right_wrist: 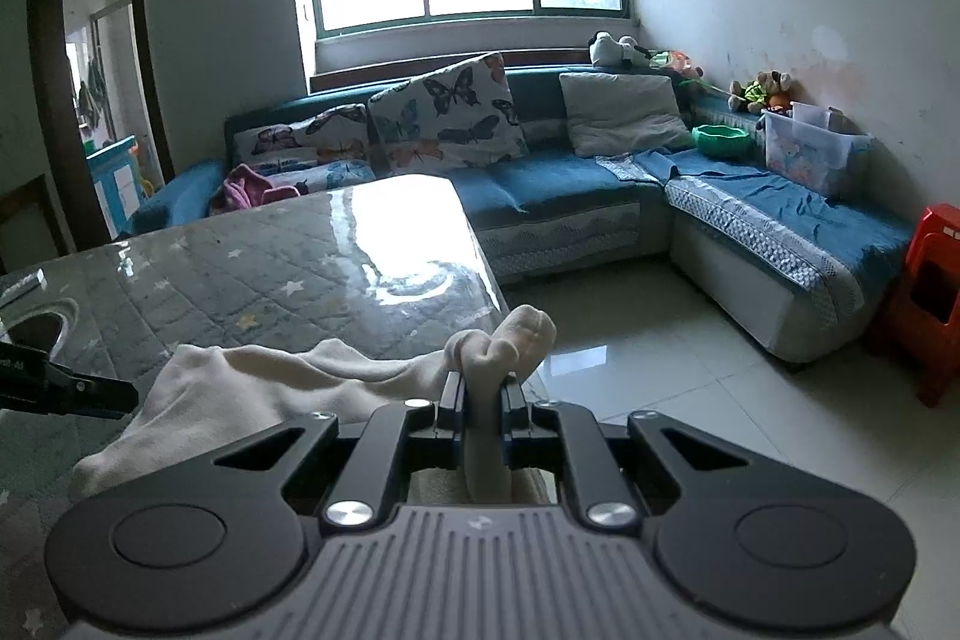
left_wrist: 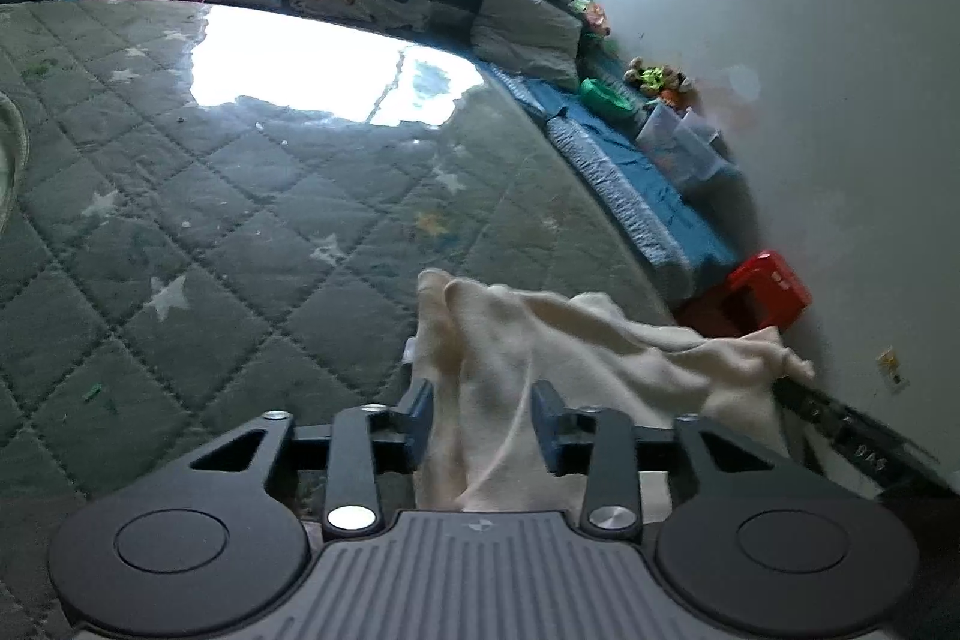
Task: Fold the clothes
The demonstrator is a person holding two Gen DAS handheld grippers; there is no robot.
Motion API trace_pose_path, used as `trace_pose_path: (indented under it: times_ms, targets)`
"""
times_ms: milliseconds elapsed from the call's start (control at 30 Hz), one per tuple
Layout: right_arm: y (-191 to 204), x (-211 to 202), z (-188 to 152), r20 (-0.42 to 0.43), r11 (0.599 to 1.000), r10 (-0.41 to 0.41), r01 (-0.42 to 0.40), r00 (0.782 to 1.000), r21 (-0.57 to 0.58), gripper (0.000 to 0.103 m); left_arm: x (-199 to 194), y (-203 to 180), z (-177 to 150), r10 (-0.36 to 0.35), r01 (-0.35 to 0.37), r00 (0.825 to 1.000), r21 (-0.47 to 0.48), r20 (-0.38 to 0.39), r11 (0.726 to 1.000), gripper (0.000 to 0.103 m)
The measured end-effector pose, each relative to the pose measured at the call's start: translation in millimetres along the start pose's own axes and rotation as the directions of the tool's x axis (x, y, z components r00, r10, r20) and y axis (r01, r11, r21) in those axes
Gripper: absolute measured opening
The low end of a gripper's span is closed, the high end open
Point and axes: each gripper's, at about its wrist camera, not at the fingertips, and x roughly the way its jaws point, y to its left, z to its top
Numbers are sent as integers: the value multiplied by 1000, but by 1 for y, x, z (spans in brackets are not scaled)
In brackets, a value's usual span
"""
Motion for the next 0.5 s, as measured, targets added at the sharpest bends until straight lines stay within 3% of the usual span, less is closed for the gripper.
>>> trace_pose_path:
  times_ms: [200, 333, 500]
  targets:
    - [0, 3, -1, -6, 1000, -6, 6, 1000, 0, 10, 13, -3, -2, 13, -13, 1000, 3, -13, 1000, 39]
    - [-1, 5, -1, -6, 1000, -7, 7, 1000, -6, 10, 17, -4, -2, 9, -9, 1000, -10, -27, 1000, 16]
    - [2, 6, 0, -1, 1000, -7, 7, 1000, -16, 10, 11, -7, -4, 19, -20, 1000, 11, 8, 1000, 5]
